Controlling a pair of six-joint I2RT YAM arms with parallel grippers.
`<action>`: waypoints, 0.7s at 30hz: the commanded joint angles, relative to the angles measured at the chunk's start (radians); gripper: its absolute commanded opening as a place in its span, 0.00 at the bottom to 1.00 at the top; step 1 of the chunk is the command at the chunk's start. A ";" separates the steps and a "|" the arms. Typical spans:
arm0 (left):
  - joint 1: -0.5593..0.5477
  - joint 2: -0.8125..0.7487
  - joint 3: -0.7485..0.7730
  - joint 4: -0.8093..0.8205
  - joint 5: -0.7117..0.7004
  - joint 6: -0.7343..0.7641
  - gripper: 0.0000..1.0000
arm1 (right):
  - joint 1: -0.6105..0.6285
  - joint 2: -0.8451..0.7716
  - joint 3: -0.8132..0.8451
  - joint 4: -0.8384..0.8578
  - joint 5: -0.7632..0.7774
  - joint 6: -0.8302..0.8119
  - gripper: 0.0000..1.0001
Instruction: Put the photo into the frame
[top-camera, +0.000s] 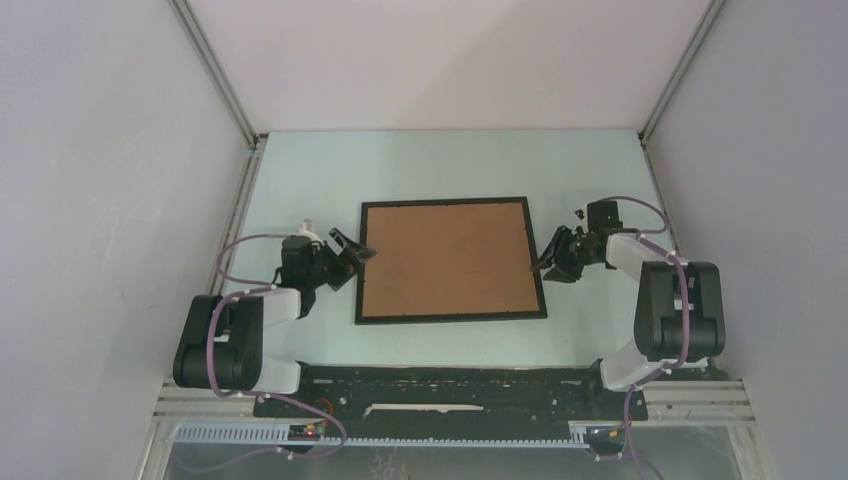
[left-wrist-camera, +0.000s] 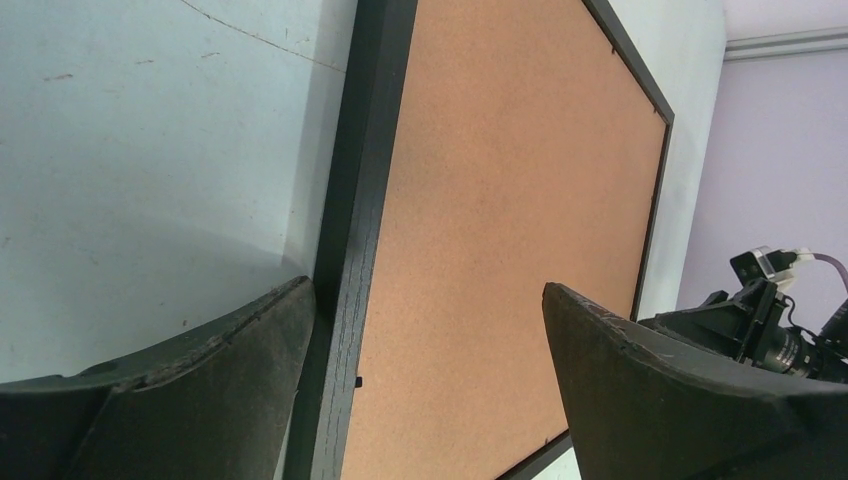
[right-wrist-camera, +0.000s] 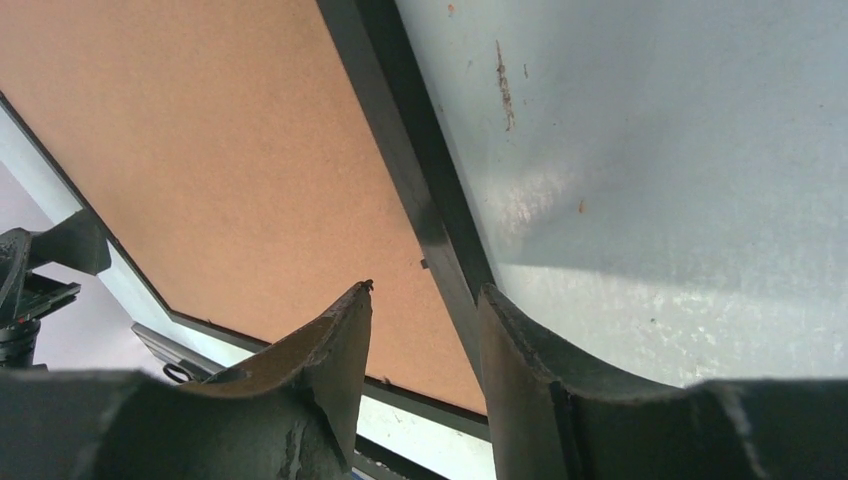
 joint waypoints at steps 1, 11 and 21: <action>-0.018 0.032 -0.043 -0.084 0.034 -0.012 0.95 | -0.007 -0.060 0.001 -0.016 0.027 -0.019 0.52; -0.018 0.025 -0.041 -0.082 0.039 -0.007 0.96 | 0.036 -0.062 -0.006 -0.014 0.087 -0.040 0.55; -0.018 -0.296 0.017 -0.389 -0.116 0.078 1.00 | 0.274 -0.291 0.071 -0.180 0.596 -0.107 0.76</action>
